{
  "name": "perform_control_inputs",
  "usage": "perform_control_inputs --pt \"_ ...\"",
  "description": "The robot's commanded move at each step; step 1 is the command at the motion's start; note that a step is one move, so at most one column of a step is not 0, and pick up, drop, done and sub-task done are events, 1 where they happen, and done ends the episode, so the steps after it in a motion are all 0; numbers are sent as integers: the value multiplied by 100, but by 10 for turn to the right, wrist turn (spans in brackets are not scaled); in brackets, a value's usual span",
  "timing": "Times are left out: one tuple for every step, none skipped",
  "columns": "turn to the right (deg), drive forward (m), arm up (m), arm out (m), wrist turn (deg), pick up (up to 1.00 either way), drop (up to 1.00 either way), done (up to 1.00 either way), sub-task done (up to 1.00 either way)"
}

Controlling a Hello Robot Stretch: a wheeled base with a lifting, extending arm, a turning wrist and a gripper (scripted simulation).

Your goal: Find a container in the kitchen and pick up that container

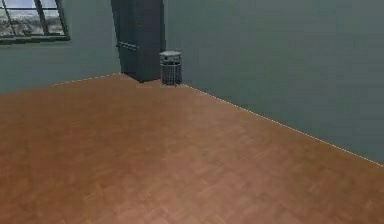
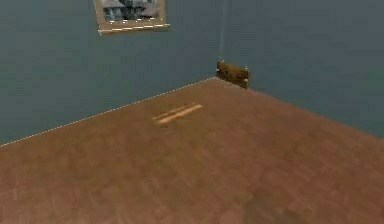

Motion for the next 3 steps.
perform_control_inputs --pt "-450 0 0 0 0 0 0 0 0" --pt "-420 0 0 0 0 0 0 0 0" --pt "-30 0 0 0 0 0 0 0 0"
